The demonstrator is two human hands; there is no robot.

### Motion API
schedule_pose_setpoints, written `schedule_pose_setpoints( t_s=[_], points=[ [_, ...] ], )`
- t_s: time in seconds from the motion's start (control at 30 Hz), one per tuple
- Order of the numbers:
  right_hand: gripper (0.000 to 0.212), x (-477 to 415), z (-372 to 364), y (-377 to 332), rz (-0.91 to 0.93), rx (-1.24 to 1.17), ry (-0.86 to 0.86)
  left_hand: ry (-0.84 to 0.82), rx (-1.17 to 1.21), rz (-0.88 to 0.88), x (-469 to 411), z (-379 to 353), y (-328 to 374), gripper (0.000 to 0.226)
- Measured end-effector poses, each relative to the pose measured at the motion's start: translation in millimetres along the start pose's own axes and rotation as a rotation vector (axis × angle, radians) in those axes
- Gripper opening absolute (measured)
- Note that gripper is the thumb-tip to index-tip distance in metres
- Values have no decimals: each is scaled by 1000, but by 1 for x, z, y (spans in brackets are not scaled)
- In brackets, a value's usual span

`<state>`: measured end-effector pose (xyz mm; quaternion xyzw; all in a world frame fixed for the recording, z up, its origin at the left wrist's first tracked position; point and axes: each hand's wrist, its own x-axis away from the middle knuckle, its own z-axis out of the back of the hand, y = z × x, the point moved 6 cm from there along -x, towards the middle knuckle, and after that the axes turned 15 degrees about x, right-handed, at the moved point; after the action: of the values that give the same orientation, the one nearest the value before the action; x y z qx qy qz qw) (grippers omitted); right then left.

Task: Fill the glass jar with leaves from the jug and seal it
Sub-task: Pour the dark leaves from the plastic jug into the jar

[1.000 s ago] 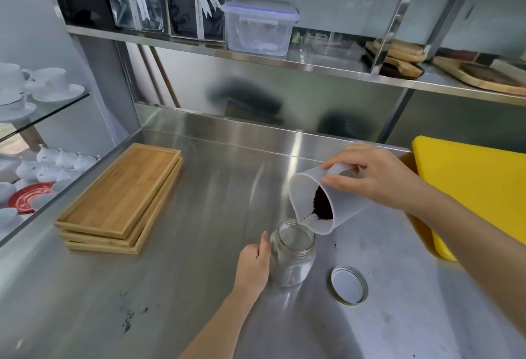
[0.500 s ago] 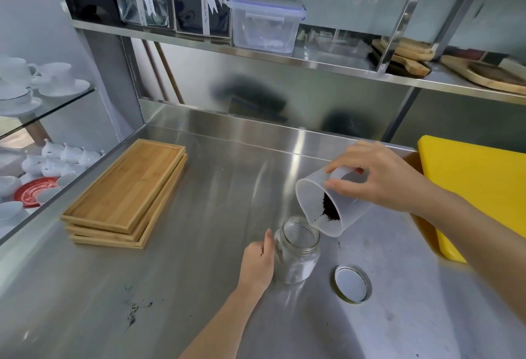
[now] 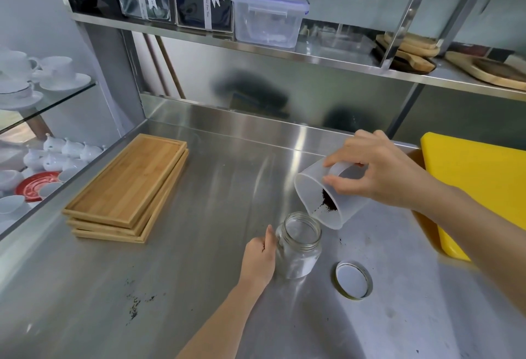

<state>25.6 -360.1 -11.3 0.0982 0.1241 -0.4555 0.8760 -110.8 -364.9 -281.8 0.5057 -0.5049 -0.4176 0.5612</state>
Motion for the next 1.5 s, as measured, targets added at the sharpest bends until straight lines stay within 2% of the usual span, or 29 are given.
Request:
schedule_pose_setpoints(
  t_s=[0.33,0.73,1.5],
  points=[
    [23,0,0,-6,41,29,8,3,-2,-17,1,0,2,58],
    [23,-2,0,-8,61,46,5,-32,22,-43,-1,-2,1,69],
    [20,1,4,-15,169,86,64,21,-14,-19,2,1,5,58]
  ],
)
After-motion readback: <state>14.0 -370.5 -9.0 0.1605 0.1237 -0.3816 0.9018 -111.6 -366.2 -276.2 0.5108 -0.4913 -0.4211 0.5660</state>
